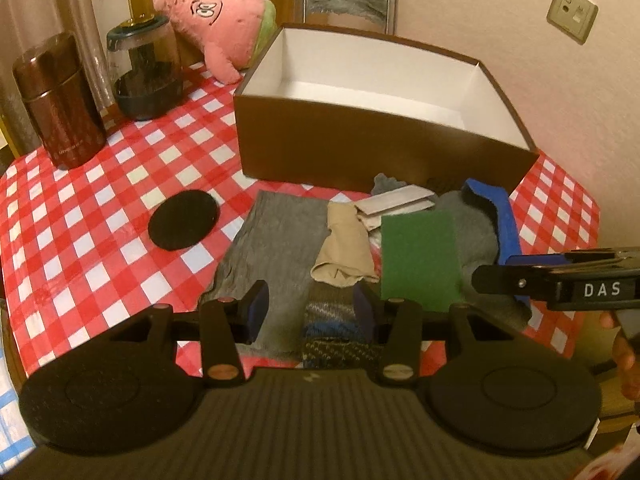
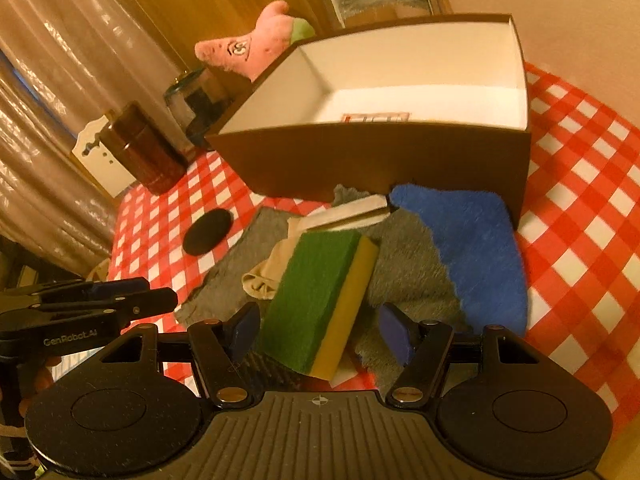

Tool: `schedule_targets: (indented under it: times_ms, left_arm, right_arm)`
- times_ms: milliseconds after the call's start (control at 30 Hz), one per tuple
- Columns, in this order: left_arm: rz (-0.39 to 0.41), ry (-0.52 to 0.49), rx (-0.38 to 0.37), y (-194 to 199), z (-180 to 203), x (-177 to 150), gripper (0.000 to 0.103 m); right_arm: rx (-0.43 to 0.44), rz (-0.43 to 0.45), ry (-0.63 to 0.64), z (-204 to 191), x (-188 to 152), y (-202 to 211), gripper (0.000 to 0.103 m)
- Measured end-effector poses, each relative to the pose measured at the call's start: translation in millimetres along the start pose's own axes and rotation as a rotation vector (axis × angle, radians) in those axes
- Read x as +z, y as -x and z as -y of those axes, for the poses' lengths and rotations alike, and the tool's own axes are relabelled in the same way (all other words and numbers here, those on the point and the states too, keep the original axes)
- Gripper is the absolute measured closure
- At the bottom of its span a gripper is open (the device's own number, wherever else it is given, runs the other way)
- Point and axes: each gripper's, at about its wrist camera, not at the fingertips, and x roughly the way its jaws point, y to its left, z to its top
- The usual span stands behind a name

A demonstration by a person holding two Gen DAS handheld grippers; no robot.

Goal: Organize soft objects
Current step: 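Withdraw both tools from the box back toward the pile, then grasp the green-yellow sponge with the right gripper while the left grasps the beige stocking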

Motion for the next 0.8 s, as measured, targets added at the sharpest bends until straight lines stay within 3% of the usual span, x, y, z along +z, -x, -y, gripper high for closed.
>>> schedule_targets:
  times_ms: [367, 667, 733, 800]
  left_arm:
    - [-0.048, 0.020, 0.015, -22.7, -9.1, -15.5, 0.059]
    - [-0.080, 0.035, 0.000, -46.4, -10.1, -19.1, 0.059]
    - [-0.083, 0.034, -0.003, -48.6, -9.4, -19.5, 0.059]
    - [-0.085, 0.032, -0.005, -50.2, -9.0, -20.2, 0.059]
  right_arm:
    - [0.025, -0.033, -0.027, 4.0, -8.2, -34.3, 0.037]
    - [0.060, -0.053, -0.125, 20.0, -7.2, -65.9, 0.037]
    - [0.079, -0.056, -0.135, 18.8, -6.6, -71.6, 0.049]
    - [0.088, -0.058, -0.136, 16.1, -6.7, -73.9, 0.053]
